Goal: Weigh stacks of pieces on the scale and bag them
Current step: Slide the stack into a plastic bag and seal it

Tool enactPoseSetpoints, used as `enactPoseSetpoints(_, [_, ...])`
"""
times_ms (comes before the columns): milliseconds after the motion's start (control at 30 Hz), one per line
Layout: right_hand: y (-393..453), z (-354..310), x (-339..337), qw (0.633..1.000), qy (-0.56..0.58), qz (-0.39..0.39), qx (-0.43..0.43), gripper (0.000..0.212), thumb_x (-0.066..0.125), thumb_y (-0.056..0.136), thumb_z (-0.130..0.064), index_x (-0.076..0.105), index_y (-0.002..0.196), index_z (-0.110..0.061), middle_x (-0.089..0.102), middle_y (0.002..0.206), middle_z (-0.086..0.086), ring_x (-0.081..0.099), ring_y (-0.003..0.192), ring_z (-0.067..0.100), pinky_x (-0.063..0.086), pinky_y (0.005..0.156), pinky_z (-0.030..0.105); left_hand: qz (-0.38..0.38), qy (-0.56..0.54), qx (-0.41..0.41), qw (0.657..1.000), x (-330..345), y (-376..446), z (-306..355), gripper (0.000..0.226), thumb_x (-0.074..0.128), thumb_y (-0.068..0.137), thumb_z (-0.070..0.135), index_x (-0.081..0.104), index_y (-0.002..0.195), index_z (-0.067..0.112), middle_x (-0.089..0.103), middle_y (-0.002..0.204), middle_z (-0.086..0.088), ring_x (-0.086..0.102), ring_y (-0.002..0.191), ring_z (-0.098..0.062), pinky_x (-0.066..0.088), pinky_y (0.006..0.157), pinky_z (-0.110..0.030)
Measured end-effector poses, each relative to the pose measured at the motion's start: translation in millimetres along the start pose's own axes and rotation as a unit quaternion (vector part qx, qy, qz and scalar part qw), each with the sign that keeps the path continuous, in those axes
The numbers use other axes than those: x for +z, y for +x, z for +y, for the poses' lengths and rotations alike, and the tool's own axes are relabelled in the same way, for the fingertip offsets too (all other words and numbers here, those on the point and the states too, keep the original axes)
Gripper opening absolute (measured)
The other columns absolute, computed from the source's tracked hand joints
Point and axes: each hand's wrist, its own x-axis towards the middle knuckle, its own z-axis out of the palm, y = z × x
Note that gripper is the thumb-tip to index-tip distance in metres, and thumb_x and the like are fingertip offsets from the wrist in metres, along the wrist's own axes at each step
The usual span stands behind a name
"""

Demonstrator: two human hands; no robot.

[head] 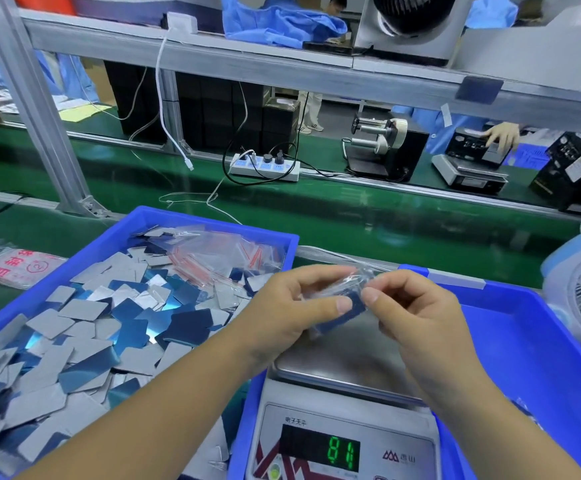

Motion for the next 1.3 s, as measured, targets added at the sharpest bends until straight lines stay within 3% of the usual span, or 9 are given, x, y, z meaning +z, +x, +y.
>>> enactPoseSetpoints(167, [-0.1,2.8,-0.3,0.978,-0.186,-0.016,-0.097,0.012,0.072,0.075,-0.022,0.07,0.076,-0.034,0.064,0.077,-0.009,0.054,0.063,0.015,0.044,0.057,0.02,0.018,0.072,0.016,0.997,1.1,1.0,-2.5,0.026,0.077,0.079,0.013,0.077,0.102,0.025,0.077,0.091,0.002,0.071,0.087,-0.011,0.052,0.077,-0.02])
enactPoseSetpoints(300, [1.8,5.4,-3.8,0.988,-0.133,-0.027,-0.076,0.012,0.071,0.077,-0.025,0.071,0.081,-0.036,0.061,0.094,-0.008,0.059,0.073,0.023,0.051,0.064,0.031,0.04,0.08,0.051,0.995,0.9,0.5,-0.8,0.019,0.076,0.081,0.009,0.078,0.093,0.024,0.076,0.085,0.004,0.069,0.079,-0.005,0.05,0.071,-0.014])
enactPoseSetpoints(400, [3.6,9.1,-6.0,0.99,-0.131,-0.018,-0.055,0.013,0.065,0.08,-0.027,0.07,0.086,-0.038,0.064,0.089,-0.005,0.057,0.07,0.014,0.047,0.065,0.023,0.071,0.066,0.048,0.994,-1.7,1.7,-1.2,0.015,0.075,0.08,0.012,0.079,0.092,0.021,0.074,0.08,0.007,0.066,0.072,-0.002,0.048,0.066,-0.011])
enactPoseSetpoints(533, [4.5,10.8,-5.2,0.989,-0.134,-0.007,-0.058,0.015,0.066,0.078,-0.023,0.07,0.083,-0.036,0.068,0.079,-0.01,0.059,0.07,0.008,0.045,0.065,0.016,0.086,0.012,-0.005,0.996,-3.7,3.0,-2.4,0.013,0.076,0.075,0.017,0.079,0.087,0.022,0.074,0.084,-0.003,0.067,0.077,-0.015,0.054,0.072,-0.028])
enactPoseSetpoints(700, [5.9,9.1,-4.0,0.999,-0.018,0.002,-0.035,0.02,0.07,0.074,-0.016,0.062,0.082,-0.033,0.067,0.077,-0.005,0.058,0.069,0.011,0.047,0.062,0.02,0.078,-0.058,-0.049,0.994,-7.4,3.9,-0.1,0.01,0.084,0.072,0.01,0.077,0.075,0.016,0.072,0.085,-0.012,0.07,0.085,-0.027,0.06,0.082,-0.041])
enactPoseSetpoints(800, [6.8,8.3,-5.1,1.0,0.021,-0.005,-0.013,0.03,0.072,0.074,-0.009,0.06,0.078,-0.035,0.067,0.073,-0.003,0.057,0.066,0.01,0.047,0.06,0.019,0.083,-0.054,-0.054,0.994,-6.8,4.0,1.3,0.004,0.079,0.072,0.016,0.075,0.072,0.017,0.069,0.082,-0.011,0.067,0.082,-0.025,0.059,0.078,-0.038])
enactPoseSetpoints(933, [5.6,5.4,-4.9,1.0,0.011,-0.018,-0.001,0.023,0.071,0.074,-0.013,0.06,0.075,-0.034,0.066,0.074,-0.002,0.055,0.064,0.011,0.045,0.06,0.023,0.07,-0.001,-0.043,0.997,-6.8,4.8,-1.4,0.024,0.069,0.09,0.006,0.074,0.073,0.022,0.066,0.081,-0.006,0.064,0.078,-0.017,0.056,0.073,-0.027])
enactPoseSetpoints(1033, [5.4,6.0,-4.3,0.999,0.014,-0.03,0.001,0.026,0.072,0.081,-0.006,0.064,0.077,-0.03,0.067,0.078,-0.001,0.058,0.068,0.011,0.046,0.06,0.022,0.072,0.022,-0.036,0.997,-7.3,5.8,-2.7,0.027,0.067,0.093,0.008,0.074,0.073,0.025,0.064,0.084,-0.008,0.061,0.08,-0.017,0.055,0.075,-0.029])
enactPoseSetpoints(1300, [8.4,8.3,-7.6,0.999,0.041,-0.002,0.032,0.045,0.064,0.087,0.009,0.06,0.068,-0.032,0.062,0.07,-0.002,0.05,0.057,0.011,0.043,0.053,0.018,0.058,-0.032,-0.065,0.996,-7.9,3.9,-1.3,0.003,0.078,0.072,0.017,0.077,0.076,0.016,0.071,0.091,-0.014,0.07,0.088,-0.023,0.059,0.083,-0.036])
